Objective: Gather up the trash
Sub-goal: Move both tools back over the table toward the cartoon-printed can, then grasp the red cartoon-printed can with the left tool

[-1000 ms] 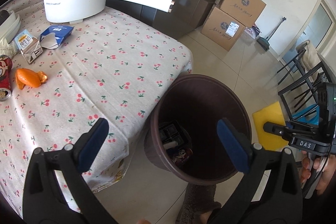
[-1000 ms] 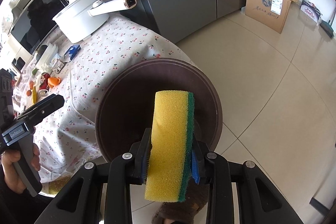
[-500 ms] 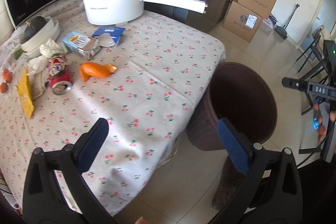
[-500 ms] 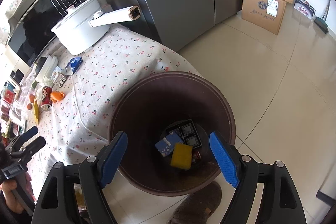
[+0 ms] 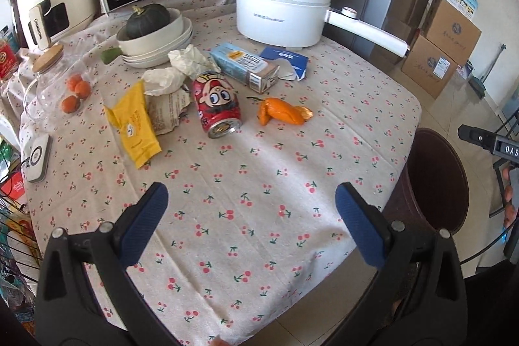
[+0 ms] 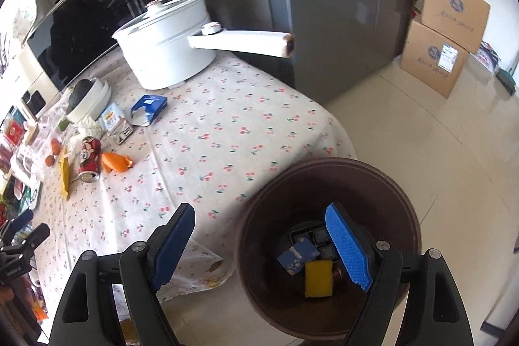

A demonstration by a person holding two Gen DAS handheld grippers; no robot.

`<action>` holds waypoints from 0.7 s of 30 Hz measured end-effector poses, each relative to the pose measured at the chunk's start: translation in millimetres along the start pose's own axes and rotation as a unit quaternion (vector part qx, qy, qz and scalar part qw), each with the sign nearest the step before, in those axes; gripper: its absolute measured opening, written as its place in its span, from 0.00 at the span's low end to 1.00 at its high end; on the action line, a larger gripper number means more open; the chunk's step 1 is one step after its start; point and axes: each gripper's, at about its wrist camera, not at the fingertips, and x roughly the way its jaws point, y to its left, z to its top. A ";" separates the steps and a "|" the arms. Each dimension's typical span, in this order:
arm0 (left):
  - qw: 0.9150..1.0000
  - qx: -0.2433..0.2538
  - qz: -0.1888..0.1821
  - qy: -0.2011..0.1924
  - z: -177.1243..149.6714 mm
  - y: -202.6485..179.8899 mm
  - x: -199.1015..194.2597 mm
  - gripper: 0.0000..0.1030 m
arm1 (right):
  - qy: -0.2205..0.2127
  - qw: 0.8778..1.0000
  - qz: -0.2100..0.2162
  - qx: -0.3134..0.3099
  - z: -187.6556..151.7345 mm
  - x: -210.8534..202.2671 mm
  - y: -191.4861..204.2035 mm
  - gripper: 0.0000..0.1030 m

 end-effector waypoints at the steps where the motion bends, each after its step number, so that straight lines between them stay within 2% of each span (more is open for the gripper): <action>1: 1.000 -0.007 0.000 0.004 0.7 4.2 1.7 0.99 | 0.000 1.000 0.006 -0.013 1.2 2.2 12.2 0.82; 7: 0.998 -0.050 0.017 0.017 6.3 35.3 10.8 0.99 | 0.005 0.997 0.021 -0.075 7.4 18.9 74.7 0.83; 15: 0.992 -0.114 0.045 0.015 29.4 89.5 35.6 0.99 | 0.029 0.995 0.048 -0.086 15.8 49.1 119.1 0.85; 21: 0.990 -0.141 0.030 -0.001 43.6 83.4 60.4 0.99 | 0.026 0.995 0.031 -0.088 23.9 75.4 141.9 0.85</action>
